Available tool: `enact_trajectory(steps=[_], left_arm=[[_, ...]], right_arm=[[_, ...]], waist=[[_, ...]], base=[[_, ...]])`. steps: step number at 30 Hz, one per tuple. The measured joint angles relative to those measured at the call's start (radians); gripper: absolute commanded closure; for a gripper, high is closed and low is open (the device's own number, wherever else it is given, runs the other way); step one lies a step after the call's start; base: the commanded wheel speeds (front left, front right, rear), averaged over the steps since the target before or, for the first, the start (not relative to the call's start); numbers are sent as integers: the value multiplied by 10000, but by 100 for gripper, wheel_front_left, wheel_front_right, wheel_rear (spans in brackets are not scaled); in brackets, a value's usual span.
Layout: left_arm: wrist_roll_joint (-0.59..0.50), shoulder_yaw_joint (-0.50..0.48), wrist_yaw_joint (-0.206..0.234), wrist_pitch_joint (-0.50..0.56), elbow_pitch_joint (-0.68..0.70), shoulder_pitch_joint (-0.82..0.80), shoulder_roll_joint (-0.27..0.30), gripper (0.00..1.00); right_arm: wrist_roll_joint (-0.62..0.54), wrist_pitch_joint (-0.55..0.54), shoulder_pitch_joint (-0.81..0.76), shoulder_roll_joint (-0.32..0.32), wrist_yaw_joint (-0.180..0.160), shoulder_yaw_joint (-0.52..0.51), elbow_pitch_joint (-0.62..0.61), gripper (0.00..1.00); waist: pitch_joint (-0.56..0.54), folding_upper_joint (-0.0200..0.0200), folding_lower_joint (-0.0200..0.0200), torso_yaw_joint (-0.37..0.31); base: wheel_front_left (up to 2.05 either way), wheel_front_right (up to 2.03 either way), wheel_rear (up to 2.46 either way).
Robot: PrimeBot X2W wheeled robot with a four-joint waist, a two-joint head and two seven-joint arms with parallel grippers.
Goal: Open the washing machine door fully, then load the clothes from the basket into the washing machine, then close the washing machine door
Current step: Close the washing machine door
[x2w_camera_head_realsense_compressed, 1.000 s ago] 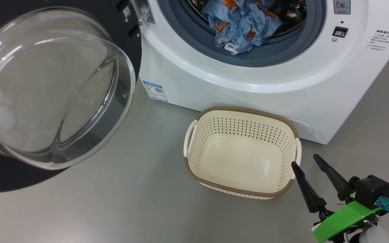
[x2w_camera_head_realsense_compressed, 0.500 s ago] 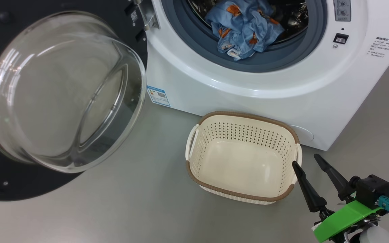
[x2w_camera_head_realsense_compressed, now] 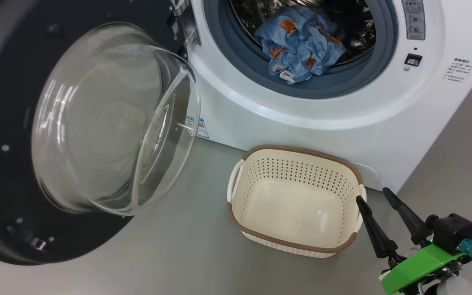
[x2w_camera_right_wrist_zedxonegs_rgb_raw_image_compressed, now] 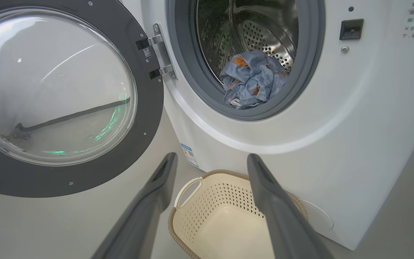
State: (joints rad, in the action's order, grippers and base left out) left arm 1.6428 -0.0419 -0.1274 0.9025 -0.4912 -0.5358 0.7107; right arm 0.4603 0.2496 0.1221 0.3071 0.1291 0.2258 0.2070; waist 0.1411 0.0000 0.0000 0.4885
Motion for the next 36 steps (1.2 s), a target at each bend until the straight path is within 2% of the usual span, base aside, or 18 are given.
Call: enact_trajectory(steps=[6,23,36], left_arm=[[4,-13,0,546,976,394,-102,100],[276,6,-2,2071,3384,1010,-926,100],[247,293,-2,2740,4520,1171,-1973,100]], right_arm=[[0,2,-44,-65,0,-48,-10,0],[0,0,-428,-282,0,-339,-77,0],[0,0,-650,-533,0,-506,-198,0]], waist=[[-124,0,0,-14],[-476,0,0,-515],[-720,0,0,-1390]], base=[[0,0,0],[0,0,0],[0,0,0]])
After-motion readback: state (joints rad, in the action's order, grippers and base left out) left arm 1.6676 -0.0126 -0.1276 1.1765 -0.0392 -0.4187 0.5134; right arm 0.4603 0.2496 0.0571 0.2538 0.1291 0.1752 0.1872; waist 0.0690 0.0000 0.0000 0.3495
